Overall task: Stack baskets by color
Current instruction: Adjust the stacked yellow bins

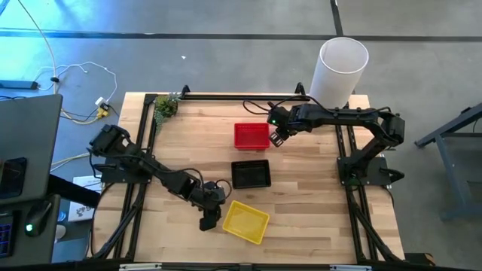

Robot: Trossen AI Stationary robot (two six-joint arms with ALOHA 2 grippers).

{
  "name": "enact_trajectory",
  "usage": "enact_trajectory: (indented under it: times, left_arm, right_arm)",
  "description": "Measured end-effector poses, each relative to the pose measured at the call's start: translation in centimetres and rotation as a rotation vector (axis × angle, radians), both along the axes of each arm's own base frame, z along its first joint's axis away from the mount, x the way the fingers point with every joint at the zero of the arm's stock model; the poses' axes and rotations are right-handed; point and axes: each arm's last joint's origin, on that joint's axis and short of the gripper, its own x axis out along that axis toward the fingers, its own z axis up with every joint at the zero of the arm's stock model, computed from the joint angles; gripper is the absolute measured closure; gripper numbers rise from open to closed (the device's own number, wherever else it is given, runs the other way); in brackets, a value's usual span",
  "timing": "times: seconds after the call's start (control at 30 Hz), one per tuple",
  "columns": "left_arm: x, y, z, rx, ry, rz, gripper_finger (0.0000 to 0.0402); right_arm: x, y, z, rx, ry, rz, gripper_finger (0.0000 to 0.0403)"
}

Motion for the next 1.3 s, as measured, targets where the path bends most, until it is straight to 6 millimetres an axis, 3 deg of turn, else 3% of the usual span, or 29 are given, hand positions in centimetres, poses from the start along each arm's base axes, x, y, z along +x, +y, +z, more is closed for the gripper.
enact_trajectory:
  times: [0.5, 1.07, 1.3]
  left_arm:
    - [1.9, -1.1, -1.0, -0.056, -0.146, -0.03, 0.0289]
    - [2.5, -1.8, -2.7, -0.101, -0.174, -0.132, 0.0289]
    - [2.0, -1.6, -2.6, -0.088, -0.12, -0.125, 0.0289]
  right_arm:
    - [0.0, 0.0, 0.0, -0.007, 0.002, 0.005, 0.0281]
    - [0.0, 0.0, 0.0, 0.005, 0.007, 0.012, 0.0281]
    - [0.5, 2.5, -0.1, 0.055, 0.026, 0.123, 0.0281]
